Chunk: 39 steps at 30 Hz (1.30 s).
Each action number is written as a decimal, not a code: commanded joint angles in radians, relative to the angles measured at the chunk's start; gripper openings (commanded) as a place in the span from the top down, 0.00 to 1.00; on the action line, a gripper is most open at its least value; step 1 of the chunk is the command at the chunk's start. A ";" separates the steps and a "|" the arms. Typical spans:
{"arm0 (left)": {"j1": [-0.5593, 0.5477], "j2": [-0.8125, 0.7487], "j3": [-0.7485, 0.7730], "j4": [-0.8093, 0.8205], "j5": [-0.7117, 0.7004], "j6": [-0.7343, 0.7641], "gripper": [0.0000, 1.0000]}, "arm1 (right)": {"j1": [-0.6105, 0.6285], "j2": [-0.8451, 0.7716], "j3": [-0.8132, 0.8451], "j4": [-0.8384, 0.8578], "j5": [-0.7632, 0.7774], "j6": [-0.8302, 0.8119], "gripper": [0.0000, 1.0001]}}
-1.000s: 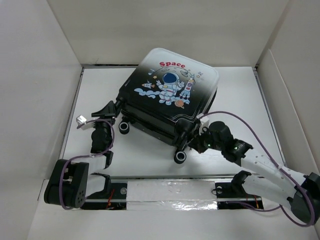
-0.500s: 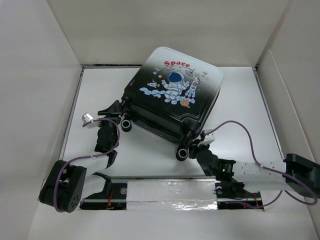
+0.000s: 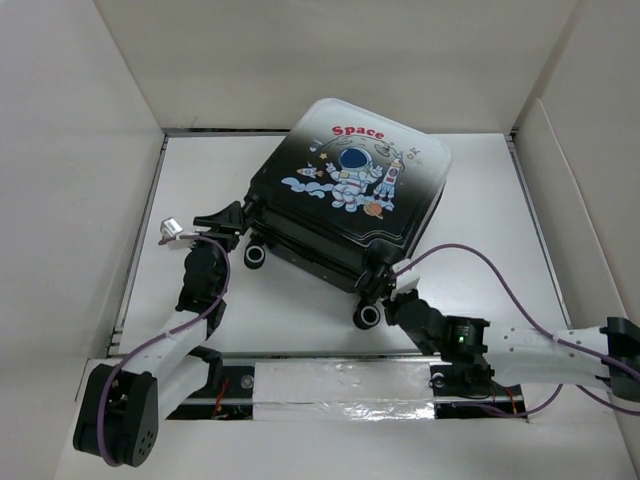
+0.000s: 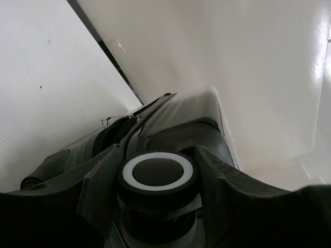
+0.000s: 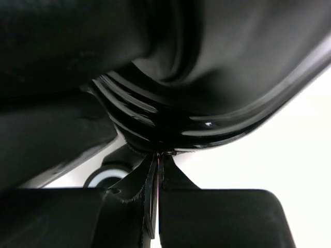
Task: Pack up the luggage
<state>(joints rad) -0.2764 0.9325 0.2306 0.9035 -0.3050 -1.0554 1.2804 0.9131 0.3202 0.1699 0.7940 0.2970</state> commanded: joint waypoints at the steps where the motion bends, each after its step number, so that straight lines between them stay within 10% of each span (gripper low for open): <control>1: -0.090 -0.052 0.081 0.097 0.541 -0.048 1.00 | 0.068 -0.101 0.229 0.248 -0.458 0.033 1.00; 12: -0.090 -0.130 0.162 0.054 0.612 -0.100 1.00 | 0.016 -0.267 0.364 -0.158 -0.429 0.027 1.00; 24: -0.090 -0.212 -0.014 -0.141 0.589 -0.037 0.97 | -0.072 -0.175 0.181 0.043 -0.520 0.096 1.00; 28: -0.090 -0.305 0.012 -0.348 0.497 0.118 0.28 | -0.093 -0.152 0.154 0.089 -0.493 0.103 1.00; 30: -0.101 -0.371 0.062 -0.515 0.439 0.179 0.22 | -0.111 -0.154 0.148 0.086 -0.495 0.102 1.00; 34: -0.135 -0.574 0.127 -0.741 0.265 0.337 0.43 | -0.220 -0.158 0.140 0.080 -0.585 0.077 1.00; 39: -0.135 -0.534 0.076 -0.596 0.588 0.327 0.78 | -0.413 -0.152 0.160 0.080 -0.757 0.036 1.00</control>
<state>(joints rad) -0.4046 0.3466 0.3126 0.2630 0.0746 -0.7750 0.9730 0.7937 0.4137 -0.0326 0.0689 0.3641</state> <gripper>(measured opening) 0.235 0.022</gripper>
